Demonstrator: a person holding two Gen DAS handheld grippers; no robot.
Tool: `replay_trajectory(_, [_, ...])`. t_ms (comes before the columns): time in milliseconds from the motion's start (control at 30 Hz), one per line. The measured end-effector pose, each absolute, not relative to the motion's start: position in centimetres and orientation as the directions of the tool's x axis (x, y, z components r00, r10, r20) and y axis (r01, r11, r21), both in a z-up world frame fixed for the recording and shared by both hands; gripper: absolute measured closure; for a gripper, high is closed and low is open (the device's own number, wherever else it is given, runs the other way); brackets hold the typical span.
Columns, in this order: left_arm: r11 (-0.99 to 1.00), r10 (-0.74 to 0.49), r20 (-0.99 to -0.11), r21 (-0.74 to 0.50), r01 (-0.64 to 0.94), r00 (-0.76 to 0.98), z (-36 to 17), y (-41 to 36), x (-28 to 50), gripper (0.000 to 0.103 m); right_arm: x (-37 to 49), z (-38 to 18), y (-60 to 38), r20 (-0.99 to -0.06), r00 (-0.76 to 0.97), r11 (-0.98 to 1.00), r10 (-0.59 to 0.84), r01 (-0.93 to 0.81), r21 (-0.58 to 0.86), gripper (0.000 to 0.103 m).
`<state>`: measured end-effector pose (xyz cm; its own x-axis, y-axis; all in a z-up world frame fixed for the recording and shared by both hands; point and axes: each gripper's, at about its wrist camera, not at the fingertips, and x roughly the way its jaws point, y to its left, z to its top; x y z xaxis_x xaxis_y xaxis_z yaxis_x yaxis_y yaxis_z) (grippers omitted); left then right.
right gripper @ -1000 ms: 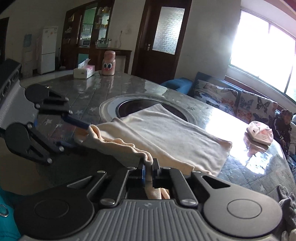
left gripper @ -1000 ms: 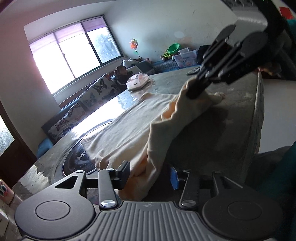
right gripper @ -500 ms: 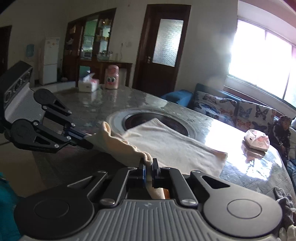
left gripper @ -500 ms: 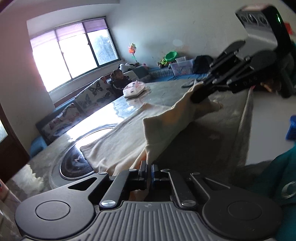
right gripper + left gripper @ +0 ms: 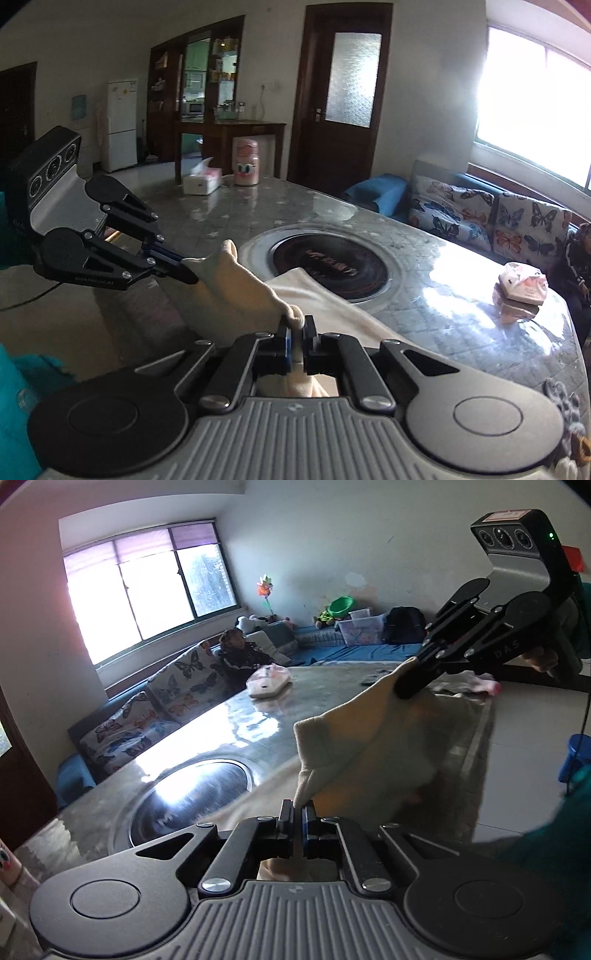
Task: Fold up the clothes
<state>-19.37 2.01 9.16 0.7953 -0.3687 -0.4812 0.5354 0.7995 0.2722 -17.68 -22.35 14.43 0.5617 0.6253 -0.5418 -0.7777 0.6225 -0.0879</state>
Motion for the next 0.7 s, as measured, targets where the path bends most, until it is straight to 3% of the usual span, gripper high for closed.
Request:
replay_trajectory(200, [0.816,-0.334,-0.510,0.265,0.514,0.792,8.2,2.1,-10.8,0.098,-9.7,13.6,-20.6,-0.601,0.560,0.648,0.570,-0.756,-0.091,0.099])
replay_trajectory(467, [0.870,-0.236,-0.638,0.198,0.452,0.733,2.3,1.9,-1.1,0.097,-1.1,7.4,-18.0,-0.668,0.571,0.723,0.477,-0.687,-0.072,0.098])
replay_trajectory(633, [0.887,-0.197,-0.646,0.203,0.415,0.737,1.1,1.9,-0.1,0.089,0.8,4.8,-18.5,-0.672,0.594,0.782,0.442,-0.623,-0.036,0.094])
replay_trajectory(700, [0.896,-0.169,-0.639,0.218,0.387,0.751,1.3,2.3,0.1,0.082,1.0,4.6,-19.3,-0.667,0.608,0.803,0.431,-0.595,-0.023,0.093])
